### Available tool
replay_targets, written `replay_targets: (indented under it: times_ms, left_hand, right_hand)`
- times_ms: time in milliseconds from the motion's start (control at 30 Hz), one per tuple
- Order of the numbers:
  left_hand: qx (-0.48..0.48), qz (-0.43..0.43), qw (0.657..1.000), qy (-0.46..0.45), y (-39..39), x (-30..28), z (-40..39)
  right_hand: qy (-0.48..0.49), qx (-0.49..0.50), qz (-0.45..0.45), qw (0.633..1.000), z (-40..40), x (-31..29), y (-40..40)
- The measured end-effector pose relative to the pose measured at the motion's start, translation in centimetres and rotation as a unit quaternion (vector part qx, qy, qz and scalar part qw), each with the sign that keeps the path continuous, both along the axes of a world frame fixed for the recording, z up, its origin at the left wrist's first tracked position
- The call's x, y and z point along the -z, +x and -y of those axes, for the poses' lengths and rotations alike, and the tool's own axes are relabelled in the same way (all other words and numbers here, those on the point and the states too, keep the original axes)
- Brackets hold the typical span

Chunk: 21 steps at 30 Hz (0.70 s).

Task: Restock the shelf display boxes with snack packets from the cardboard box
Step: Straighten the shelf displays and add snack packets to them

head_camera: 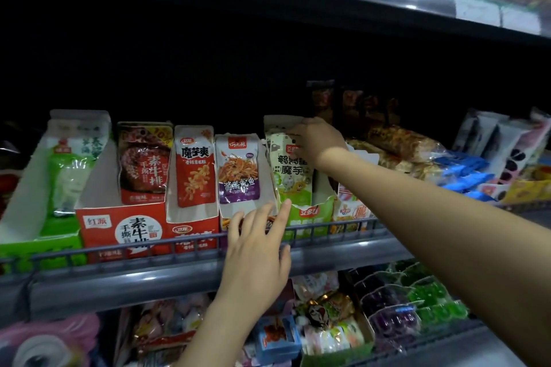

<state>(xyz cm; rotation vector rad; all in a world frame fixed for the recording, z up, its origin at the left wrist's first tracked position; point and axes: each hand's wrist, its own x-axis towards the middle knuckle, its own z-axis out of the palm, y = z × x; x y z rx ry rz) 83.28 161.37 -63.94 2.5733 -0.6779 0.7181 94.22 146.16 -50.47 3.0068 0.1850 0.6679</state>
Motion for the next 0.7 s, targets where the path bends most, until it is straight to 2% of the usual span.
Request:
replay_targets:
  times_ms: [167, 367, 467, 533, 700]
  left_hand:
    - [0.007, -0.019, 0.999, -0.029, -1.2, -1.0, -0.2]
    - [0.017, -0.012, 0.997, -0.069, -3.4, -0.9, -1.2]
    - [0.013, 0.031, 0.993, -0.115, -5.0, -0.4, -1.8]
    - [0.007, -0.006, 0.991, -0.13, -6.6, 0.1, -2.1]
    - [0.012, -0.06, 0.996, -0.071, -10.0, 4.3, -3.2]
  right_hand:
    - [0.041, 0.01, -0.027, 0.999, 0.0, -0.9, -1.4]
    - [0.121, -0.049, 0.053, 0.99, 0.6, -0.7, -5.6]
    - [0.202, -0.092, 0.064, 0.973, 0.2, 0.3, -9.1]
    - [0.254, -0.119, 0.064, 0.958, -0.3, 1.6, -11.9]
    - [0.362, -0.116, 0.009, 0.925, -1.4, 7.0, -17.2]
